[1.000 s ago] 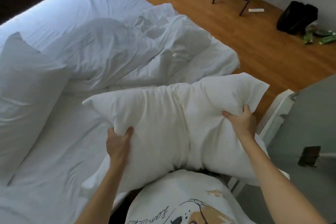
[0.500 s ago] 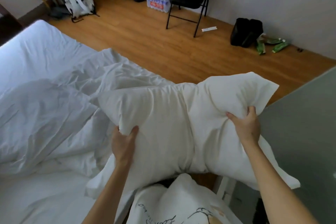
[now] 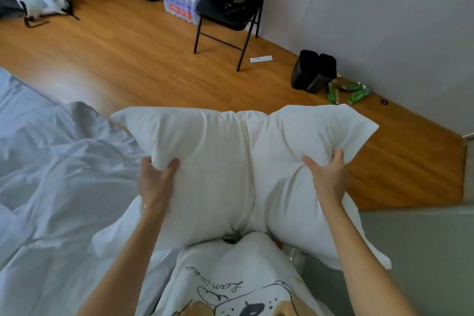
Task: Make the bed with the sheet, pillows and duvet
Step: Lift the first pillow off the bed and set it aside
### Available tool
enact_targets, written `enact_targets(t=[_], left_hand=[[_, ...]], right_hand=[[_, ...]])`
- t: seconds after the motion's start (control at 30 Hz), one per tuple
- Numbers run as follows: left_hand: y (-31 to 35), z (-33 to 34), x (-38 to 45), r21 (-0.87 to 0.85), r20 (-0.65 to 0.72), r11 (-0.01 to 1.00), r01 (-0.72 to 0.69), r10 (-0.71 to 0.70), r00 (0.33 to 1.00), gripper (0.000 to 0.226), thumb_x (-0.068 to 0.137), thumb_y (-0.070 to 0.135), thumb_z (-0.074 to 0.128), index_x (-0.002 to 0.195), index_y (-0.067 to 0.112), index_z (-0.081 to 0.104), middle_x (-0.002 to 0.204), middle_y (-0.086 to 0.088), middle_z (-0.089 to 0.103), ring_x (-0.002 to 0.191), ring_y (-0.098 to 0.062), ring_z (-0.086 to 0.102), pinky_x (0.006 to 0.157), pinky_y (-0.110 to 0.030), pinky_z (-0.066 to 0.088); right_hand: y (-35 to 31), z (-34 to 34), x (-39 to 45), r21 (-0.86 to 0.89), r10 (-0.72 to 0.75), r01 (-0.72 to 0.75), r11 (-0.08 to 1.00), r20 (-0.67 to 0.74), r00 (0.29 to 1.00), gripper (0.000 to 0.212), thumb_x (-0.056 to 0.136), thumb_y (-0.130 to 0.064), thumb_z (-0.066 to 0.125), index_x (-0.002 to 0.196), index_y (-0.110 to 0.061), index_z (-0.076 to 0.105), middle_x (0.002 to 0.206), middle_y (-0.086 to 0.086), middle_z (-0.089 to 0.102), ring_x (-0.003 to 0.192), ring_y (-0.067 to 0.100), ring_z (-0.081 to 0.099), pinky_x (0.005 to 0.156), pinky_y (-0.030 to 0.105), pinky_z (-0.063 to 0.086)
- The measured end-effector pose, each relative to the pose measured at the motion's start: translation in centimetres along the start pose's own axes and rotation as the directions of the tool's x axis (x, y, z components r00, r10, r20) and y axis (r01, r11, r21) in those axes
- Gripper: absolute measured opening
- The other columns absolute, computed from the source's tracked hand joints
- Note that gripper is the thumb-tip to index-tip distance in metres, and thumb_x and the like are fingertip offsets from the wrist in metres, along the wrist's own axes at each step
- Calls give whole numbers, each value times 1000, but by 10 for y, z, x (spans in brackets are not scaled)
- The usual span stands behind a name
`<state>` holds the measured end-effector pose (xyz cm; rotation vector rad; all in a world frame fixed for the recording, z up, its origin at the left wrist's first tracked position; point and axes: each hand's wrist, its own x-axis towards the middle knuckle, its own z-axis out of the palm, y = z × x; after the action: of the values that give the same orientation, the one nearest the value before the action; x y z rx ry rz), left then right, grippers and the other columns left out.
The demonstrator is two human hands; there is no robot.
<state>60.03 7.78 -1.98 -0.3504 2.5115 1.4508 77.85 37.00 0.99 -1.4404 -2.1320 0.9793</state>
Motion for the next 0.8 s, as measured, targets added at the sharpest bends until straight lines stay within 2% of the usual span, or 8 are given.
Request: enact_targets(t=[0.07,0.17,0.23,0.37,0.47,0.57,0.67,0.8], left_hand=[[24,11,9,8,10,1000,-16,16,1000,48,70,48,69,102,18,49,96,-2,60,91,-27,58,84,-43,47],[66,42,47,18,-19,1000,-18,18,1000,56,71,48,68,111,13,52,99,-1,60,94,-28,58,84,-42,46],[87,60,75,18,-43,1000,1,0,999,53,76,44,72,112,12,52,98,-1,59,95,-29,59,82,-41,46],[119,99,133,31,-130,999,43,-39,991,48,78,44,72,109,14,51,97,-1,58,94,-30,58,85,-45,47],[144,130,180,18,-204,995,100,-94,974,41,82,39,71,107,15,50,96,-1,57,93,-29,56,84,-44,46],[170,153,221,-33,-309,985,169,-171,936,47,80,42,72,110,12,51,97,-1,56,91,-28,55,81,-41,44],[201,162,250,-139,-424,966,218,-257,868,60,69,50,69,110,9,53,98,-1,58,91,-26,56,81,-39,45],[233,154,287,-219,-546,933,286,-360,757,53,66,50,66,104,15,52,97,-2,59,92,-29,59,84,-44,47]], right_hand=[[-5,-4,25,4,10,-10,1000,-19,1000,48,76,-41,77,96,-11,46,81,-2,55,73,20,57,58,29,47],[-26,1,92,21,18,-18,1000,-4,1000,47,76,-40,78,98,-12,46,85,1,56,74,21,58,56,26,45],[-41,16,137,27,10,-11,1000,26,1000,47,76,-38,78,99,-11,47,86,1,57,74,22,58,56,26,45],[-74,68,227,25,-41,39,999,118,992,46,76,-38,78,97,-12,48,81,-4,56,75,23,60,62,34,52],[-107,120,304,39,-111,105,994,209,972,45,77,-38,79,98,-11,50,88,3,61,77,24,61,63,37,54],[-160,172,381,64,-201,190,980,316,927,44,77,-37,78,97,-11,49,90,1,59,79,22,60,60,27,46],[-230,219,442,71,-314,313,947,411,856,45,77,-37,78,95,-8,49,88,1,58,75,19,55,52,17,35],[-308,278,493,106,-410,423,900,535,739,48,75,-42,79,97,-10,49,92,0,60,78,18,56,56,24,41]])
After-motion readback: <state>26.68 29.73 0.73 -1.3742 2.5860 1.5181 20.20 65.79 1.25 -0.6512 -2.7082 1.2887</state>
